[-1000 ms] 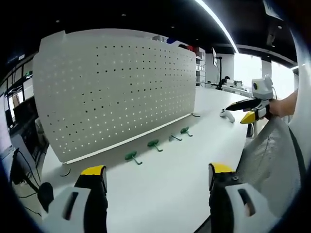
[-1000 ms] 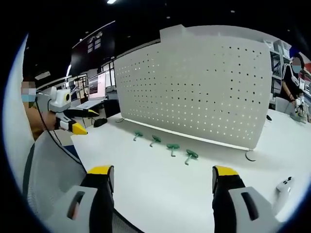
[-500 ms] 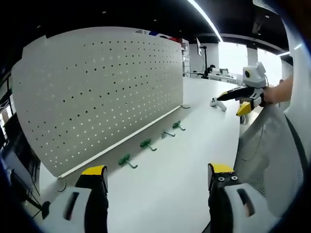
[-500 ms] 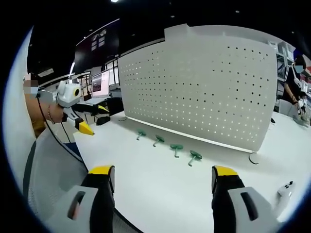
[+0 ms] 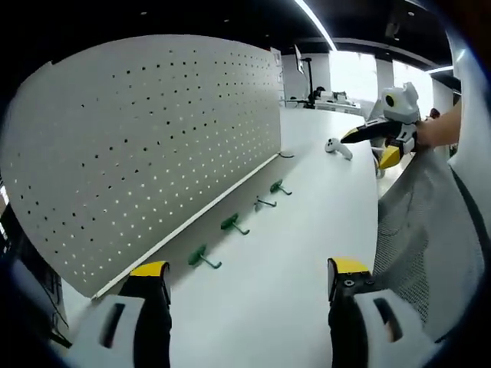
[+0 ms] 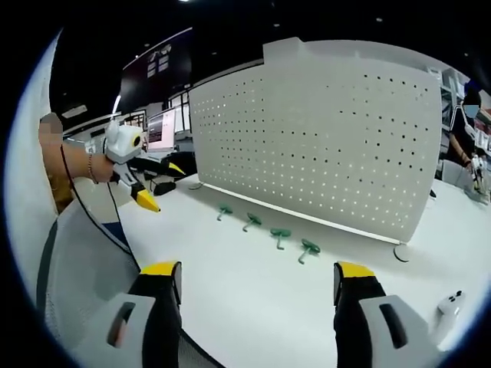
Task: Insert the hook assembly into the mounting plate slot until the hook locks in place.
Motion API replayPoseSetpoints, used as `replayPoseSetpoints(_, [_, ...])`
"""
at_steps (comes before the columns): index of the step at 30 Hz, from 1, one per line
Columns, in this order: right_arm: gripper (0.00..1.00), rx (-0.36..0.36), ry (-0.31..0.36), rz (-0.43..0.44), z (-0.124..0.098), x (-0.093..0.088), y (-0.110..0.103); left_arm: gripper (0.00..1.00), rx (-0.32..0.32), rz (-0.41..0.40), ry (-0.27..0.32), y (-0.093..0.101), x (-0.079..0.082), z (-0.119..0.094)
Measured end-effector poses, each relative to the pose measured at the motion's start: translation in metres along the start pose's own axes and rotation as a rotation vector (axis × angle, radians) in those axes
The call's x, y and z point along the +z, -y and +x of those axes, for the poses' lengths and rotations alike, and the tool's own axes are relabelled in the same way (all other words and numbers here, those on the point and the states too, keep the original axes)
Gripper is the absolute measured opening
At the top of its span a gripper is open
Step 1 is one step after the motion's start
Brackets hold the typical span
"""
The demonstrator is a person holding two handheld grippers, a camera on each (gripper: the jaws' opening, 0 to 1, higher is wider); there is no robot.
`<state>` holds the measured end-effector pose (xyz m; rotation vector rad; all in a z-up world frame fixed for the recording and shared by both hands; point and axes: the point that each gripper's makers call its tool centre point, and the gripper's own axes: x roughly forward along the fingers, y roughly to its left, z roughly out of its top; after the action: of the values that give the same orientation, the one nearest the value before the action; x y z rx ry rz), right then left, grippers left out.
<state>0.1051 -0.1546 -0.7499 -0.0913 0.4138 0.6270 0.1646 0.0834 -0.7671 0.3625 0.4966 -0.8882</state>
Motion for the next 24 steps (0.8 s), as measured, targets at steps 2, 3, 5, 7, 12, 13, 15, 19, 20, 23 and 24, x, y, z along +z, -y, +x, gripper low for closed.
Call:
replayPoseSetpoints(2, [0.79,0.003,-0.002,-0.009,0.001,0.001,-0.001,0.87,-0.006,0.006,-0.01,-0.001,0.0,0.002])
replayPoseSetpoints(3, [0.79,0.006,-0.007,-0.013,0.001,0.001,-0.001,0.87,-0.013,0.017,-0.012,-0.001,0.001,0.003])
replayPoseSetpoints(5, [0.79,0.009,-0.01,-0.023,0.003,0.002,-0.002,0.87,-0.021,0.027,-0.026,-0.003,0.0,0.006])
replayPoseSetpoints(7, [0.79,0.015,-0.012,-0.024,0.004,0.003,-0.002,0.87,-0.032,0.043,-0.037,-0.005,-0.001,0.009])
replayPoseSetpoints(12, [0.78,0.026,-0.016,-0.032,0.006,0.005,-0.004,0.86,-0.055,0.073,-0.065,-0.011,-0.002,0.014])
replayPoseSetpoints(13, [0.78,0.028,-0.017,-0.032,0.006,0.005,-0.005,0.86,-0.058,0.075,-0.066,-0.012,-0.002,0.015])
replayPoseSetpoints(15, [0.78,0.032,-0.019,-0.034,0.007,0.005,-0.005,0.86,-0.065,0.086,-0.077,-0.015,-0.002,0.018])
replayPoseSetpoints(19, [0.78,0.04,-0.022,-0.039,0.009,0.005,-0.007,0.85,-0.082,0.115,-0.099,-0.019,-0.004,0.022])
replayPoseSetpoints(20, [0.78,0.04,-0.022,-0.04,0.009,0.005,-0.007,0.85,-0.085,0.124,-0.104,-0.021,-0.004,0.024])
replayPoseSetpoints(23, [0.78,0.044,-0.03,-0.045,0.01,0.005,-0.007,0.83,-0.105,0.15,-0.133,-0.023,-0.006,0.028])
replayPoseSetpoints(24, [0.78,0.045,-0.035,-0.061,0.011,0.004,-0.007,0.82,-0.114,0.17,-0.145,-0.025,-0.008,0.03])
